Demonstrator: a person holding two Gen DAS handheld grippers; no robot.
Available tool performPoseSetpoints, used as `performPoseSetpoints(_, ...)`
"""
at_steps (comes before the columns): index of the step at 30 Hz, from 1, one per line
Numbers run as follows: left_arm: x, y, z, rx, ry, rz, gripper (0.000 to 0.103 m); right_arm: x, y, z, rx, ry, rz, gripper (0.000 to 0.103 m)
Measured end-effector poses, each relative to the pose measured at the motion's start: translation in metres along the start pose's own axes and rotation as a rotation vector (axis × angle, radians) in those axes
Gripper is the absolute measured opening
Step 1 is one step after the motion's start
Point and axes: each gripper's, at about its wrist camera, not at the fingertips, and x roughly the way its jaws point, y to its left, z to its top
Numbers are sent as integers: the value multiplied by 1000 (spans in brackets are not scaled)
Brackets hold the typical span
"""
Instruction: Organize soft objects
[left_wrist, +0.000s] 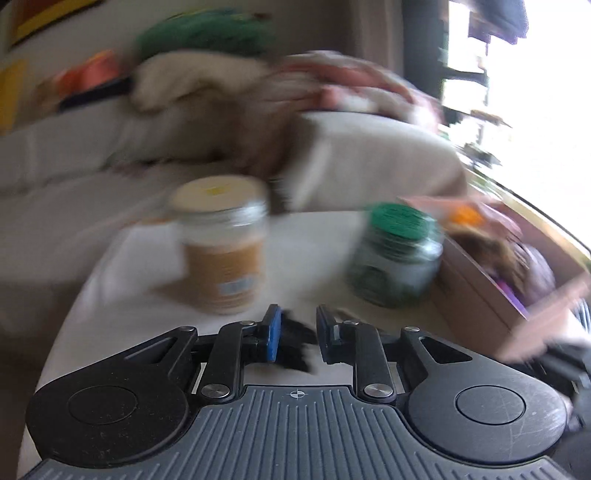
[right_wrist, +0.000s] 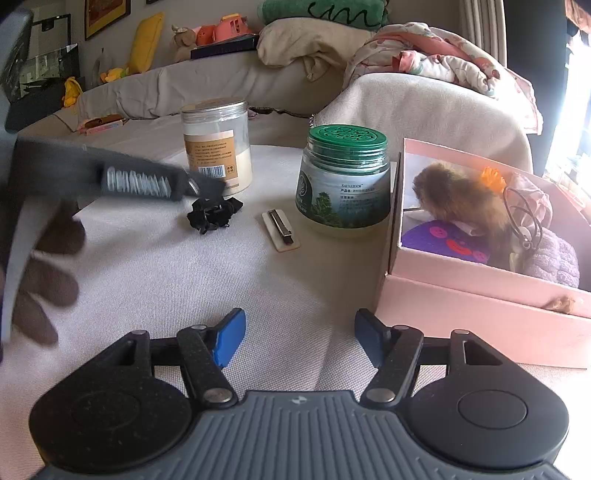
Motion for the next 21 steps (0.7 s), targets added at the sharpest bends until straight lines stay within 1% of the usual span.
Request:
performPoseSetpoints(2, 9, 18, 1, -113, 41, 9, 24, 0, 1, 0, 0, 1, -1, 66)
performPoseSetpoints(4, 17, 32, 0, -207, 83, -22, 24, 0, 1, 1, -5, 3, -10, 66)
performPoseSetpoints(5, 18, 36, -2, -234, 94, -36, 24, 1, 2, 3, -3, 4, -8, 66)
performPoseSetpoints(7, 18, 41, -4, -254, 101, -43, 24, 4, 3, 11, 8, 8, 24, 63)
performPoseSetpoints(9, 16, 46, -5, -262, 97, -50, 24, 10, 8, 23, 1, 5, 43, 49)
performPoseSetpoints(10, 15, 48, -5, -265, 94, -56, 24, 13, 12, 29, -12, 1, 31, 46)
performPoseSetpoints(11, 15, 50, -3, -267, 93, -59, 24, 17, 16, 35, -27, -5, 14, 39)
performPoseSetpoints(13, 12, 57, -5, -275, 91, -61, 24, 26, 24, 45, -60, -19, -8, 35)
performPoseSetpoints(15, 10, 64, -7, -287, 93, -70, 24, 35, 32, 53, -92, -20, -36, 24)
performPoseSetpoints(17, 7, 74, -10, -300, 92, -73, 24, 45, 39, 58, -123, -17, -73, 19)
performPoseSetpoints(18, 5, 78, -12, -306, 90, -72, 24, 50, 42, 60, -132, -18, -83, 19)
performPoseSetpoints(21, 2, 91, -14, -324, 79, -57, 24, 64, 55, 62, -144, 7, -49, 18)
